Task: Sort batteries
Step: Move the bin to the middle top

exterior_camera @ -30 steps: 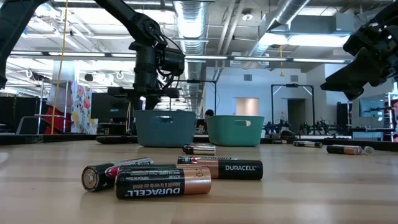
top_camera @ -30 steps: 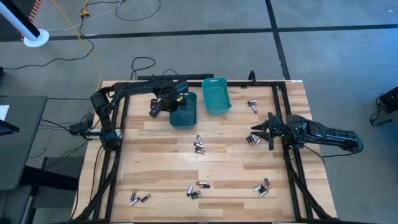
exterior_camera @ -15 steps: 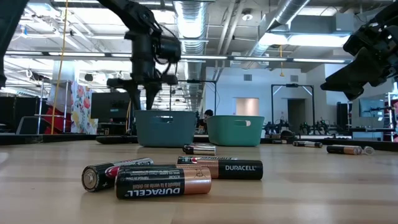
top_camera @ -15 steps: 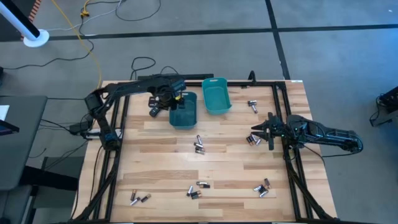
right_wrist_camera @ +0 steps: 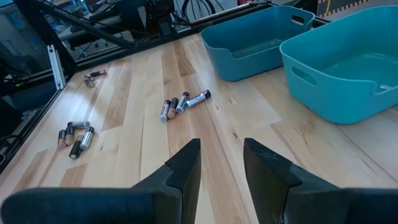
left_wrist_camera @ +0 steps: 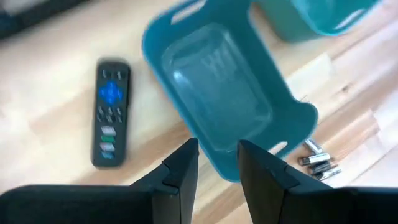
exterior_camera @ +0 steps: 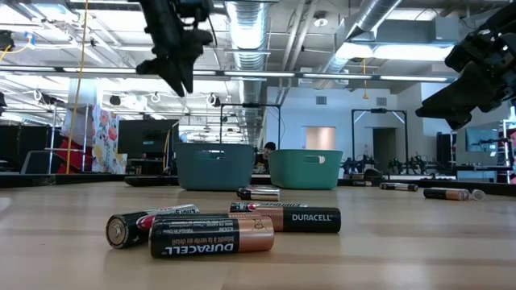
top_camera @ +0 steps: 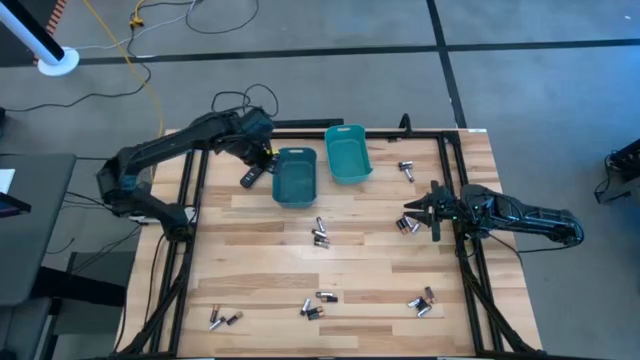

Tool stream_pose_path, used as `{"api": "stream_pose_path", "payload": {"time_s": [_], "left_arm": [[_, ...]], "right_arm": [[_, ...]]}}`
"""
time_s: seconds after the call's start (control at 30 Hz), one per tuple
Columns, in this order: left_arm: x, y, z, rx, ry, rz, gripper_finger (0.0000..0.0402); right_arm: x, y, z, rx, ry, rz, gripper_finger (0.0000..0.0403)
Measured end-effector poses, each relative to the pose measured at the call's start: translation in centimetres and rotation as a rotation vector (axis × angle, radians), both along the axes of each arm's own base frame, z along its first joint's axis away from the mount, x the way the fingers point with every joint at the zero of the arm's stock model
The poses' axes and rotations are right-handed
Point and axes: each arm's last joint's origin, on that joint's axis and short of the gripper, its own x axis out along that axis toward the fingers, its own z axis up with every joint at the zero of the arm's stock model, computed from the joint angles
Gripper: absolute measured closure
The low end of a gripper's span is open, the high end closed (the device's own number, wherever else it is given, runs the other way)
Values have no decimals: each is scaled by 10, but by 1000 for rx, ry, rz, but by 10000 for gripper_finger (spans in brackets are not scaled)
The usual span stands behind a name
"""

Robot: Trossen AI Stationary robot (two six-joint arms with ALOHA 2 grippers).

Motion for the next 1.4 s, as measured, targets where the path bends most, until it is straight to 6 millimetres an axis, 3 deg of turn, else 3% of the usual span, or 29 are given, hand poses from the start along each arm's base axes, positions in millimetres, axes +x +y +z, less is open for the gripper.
{"api": "stream_pose_path", "payload": {"time_s": [0.33,0.67,0.97,1.4], "left_arm": [[2,-21,10,133,25,-286,294],[13,-53,10,84,-8,-195,294],[25,-106,9,144,-38,-180,294],[24,-174,-63,58,-43,-286,294]], "right_arm": [[0,0,0,0,0,0,264],[0,0,0,8,-1,-2,264],[0,0,1,337,-56,-98,264],[1,-2,5,314,-98,-134,264]]}}
